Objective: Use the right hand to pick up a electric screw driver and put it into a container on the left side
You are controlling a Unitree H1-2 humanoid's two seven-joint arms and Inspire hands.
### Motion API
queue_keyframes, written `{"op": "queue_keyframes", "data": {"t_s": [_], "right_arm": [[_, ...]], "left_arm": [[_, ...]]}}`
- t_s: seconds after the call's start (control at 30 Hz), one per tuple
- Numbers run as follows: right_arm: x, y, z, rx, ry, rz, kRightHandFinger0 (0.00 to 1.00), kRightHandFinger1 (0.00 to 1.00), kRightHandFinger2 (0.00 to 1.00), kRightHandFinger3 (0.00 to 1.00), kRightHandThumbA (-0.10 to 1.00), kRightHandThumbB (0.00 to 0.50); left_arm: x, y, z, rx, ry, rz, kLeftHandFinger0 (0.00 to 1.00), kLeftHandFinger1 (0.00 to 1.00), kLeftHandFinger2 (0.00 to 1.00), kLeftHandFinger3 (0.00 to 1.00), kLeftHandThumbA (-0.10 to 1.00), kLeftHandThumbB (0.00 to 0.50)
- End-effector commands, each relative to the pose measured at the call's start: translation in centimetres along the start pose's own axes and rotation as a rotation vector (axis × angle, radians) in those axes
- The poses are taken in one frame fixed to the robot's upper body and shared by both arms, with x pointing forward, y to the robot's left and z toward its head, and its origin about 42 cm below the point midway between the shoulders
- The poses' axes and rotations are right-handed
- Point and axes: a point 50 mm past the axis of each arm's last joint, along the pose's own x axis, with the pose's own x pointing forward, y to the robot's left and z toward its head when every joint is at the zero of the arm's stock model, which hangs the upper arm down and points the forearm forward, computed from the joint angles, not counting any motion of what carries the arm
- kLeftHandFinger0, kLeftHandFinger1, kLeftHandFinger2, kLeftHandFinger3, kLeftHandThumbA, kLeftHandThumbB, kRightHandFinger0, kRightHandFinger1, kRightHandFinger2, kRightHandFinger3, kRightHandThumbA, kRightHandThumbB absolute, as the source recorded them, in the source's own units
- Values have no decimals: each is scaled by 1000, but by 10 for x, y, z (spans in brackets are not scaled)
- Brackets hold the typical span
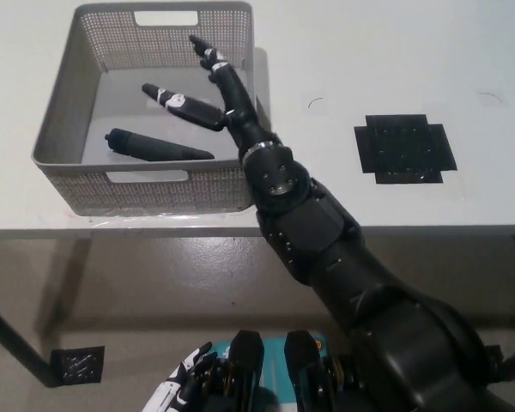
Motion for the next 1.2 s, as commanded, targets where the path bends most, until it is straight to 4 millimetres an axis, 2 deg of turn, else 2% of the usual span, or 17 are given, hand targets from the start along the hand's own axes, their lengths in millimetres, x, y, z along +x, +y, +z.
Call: {"op": "queue_keyframes", "data": {"t_s": [0.0, 0.07, 0.13, 0.17, 0.23, 0.33, 0.4, 0.43, 0.53, 0.57, 0.63, 0.7, 0.8, 0.87, 0.93, 1.07, 1.17], "right_arm": [[10, -24, 38, -3, -151, -9, 1000, 1000, 1000, 1000, 1000, 476], [7, -40, 49, -7, -197, -34, 1000, 1000, 1000, 1000, 1000, 467], [1, -55, 61, 22, -246, -39, 1000, 1000, 1000, 1000, 1000, 467], [-4, -65, 69, 27, -276, -49, 1000, 1000, 1000, 1000, 1000, 493], [-15, -78, 84, 58, -323, -62, 1000, 1000, 1000, 1000, 1000, 500], [-49, -102, 106, 39, -437, -101, 1000, 1000, 1000, 1000, 1000, 486], [-68, -111, 112, 47, -472, -106, 1000, 1000, 1000, 1000, 1000, 497], [-84, -119, 115, 61, -509, -124, 1000, 1000, 1000, 1000, 1000, 460], [-124, -132, 114, 95, -567, -149, 1000, 1000, 1000, 1000, 967, 467], [-136, -136, 110, 93, -581, -150, 1000, 1000, 1000, 1000, 960, 443], [-152, -139, 107, 91, -598, -154, 1000, 1000, 1000, 1000, 956, 441], [-182, -143, 92, 62, -623, -177, 1000, 1000, 1000, 1000, 965, 424], [-218, -147, 63, 25, -590, -178, 1000, 1000, 1000, 1000, 993, 443], [-233, -146, 41, 18, -550, -191, 1000, 1000, 1000, 1000, 987, 471], [-259, -141, -1, 30, -442, -203, 1000, 1000, 1000, 1000, 985, 449], [-289, -138, -55, 83, -311, -187, 1000, 1000, 1000, 1000, 983, 389], [-306, -136, -88, 112, -184, -203, 1000, 1000, 1000, 1000, 1000, 437]], "left_arm": [[1, 4, 5, 0, -23, -18, 1000, 1000, 1000, 1000, 1000, 350], [0, 4, 5, -5, -15, -13, 1000, 1000, 1000, 1000, 1000, 360], [0, 5, 4, -2, -20, -10, 1000, 1000, 1000, 1000, 1000, 342], [0, 5, 3, -6, -21, -8, 1000, 1000, 1000, 1000, 1000, 341], [0, 6, 2, -8, -20, -2, 1000, 1000, 1000, 1000, 1000, 332], [-2, 8, 1, -7, -23, 11, 1000, 1000, 1000, 1000, 1000, 319], [-4, 8, -1, 0, -23, 15, 1000, 1000, 1000, 1000, 1000, 311], [-3, 8, -1, -1, -22, 18, 1000, 1000, 1000, 1000, 1000, 315], [-4, 8, -3, -17, -23, 34, 1000, 1000, 1000, 1000, 1000, 294], [-5, 8, -4, -18, -21, 38, 998, 1000, 1000, 1000, 1000, 289], [-4, 9, -4, -18, -23, 43, 991, 1000, 1000, 1000, 1000, 283], [-4, 11, -4, -26, -28, 50, 987, 1000, 1000, 1000, 1000, 278], [-1, 15, -3, -23, -34, 61, 987, 1000, 1000, 1000, 1000, 273], [0, 19, -1, -26, -38, 70, 988, 1000, 1000, 1000, 1000, 269], [1, 20, 0, -39, -38, 80, 986, 1000, 1000, 1000, 1000, 266], [3, 22, 1, -52, -46, 95, 986, 1000, 1000, 1000, 987, 266], [6, 23, 1, -68, -53, 110, 994, 1000, 1000, 1000, 975, 262]]}}
